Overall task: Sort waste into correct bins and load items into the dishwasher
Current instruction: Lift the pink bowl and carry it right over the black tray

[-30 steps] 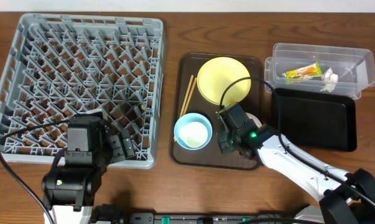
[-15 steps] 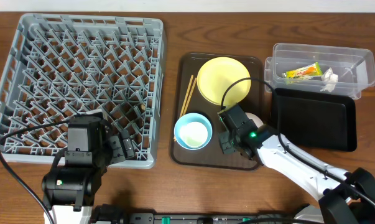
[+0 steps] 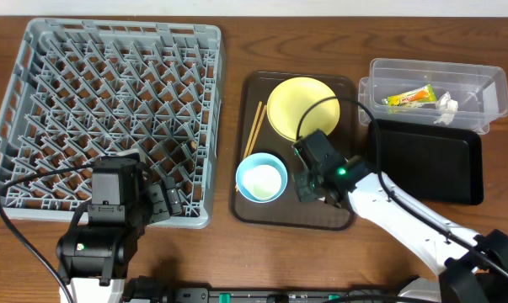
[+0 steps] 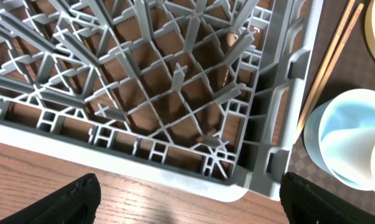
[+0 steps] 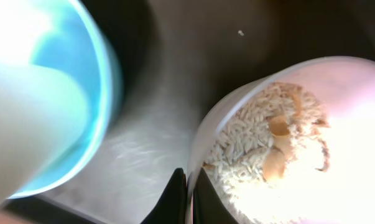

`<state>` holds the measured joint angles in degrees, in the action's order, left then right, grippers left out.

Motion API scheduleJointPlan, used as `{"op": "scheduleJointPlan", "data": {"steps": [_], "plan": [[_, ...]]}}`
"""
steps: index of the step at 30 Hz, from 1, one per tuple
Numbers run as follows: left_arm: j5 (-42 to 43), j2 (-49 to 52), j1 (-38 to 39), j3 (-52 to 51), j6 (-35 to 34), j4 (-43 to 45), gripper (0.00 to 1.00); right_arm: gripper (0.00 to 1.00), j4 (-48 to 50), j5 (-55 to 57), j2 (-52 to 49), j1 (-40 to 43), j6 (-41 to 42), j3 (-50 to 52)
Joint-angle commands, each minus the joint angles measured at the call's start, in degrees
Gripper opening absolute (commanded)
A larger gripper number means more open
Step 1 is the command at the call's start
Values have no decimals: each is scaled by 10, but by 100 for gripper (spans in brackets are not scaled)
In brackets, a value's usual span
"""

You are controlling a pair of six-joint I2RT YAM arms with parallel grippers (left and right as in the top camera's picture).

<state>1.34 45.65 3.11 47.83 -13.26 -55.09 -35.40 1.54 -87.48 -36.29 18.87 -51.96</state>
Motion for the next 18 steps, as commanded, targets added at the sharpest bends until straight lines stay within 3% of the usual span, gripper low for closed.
{"op": "scheduleJointPlan", "data": {"steps": [1,10,18], "plan": [[1,0,2,14,9,1,94,1,-29,-18,1,-5,-9,-57],[1,0,2,14,9,1,94,1,-79,-19,8,10,-22,-148],[1,0,2,14,9,0,94,1,-92,-96,33,110,-16,-159]]}}
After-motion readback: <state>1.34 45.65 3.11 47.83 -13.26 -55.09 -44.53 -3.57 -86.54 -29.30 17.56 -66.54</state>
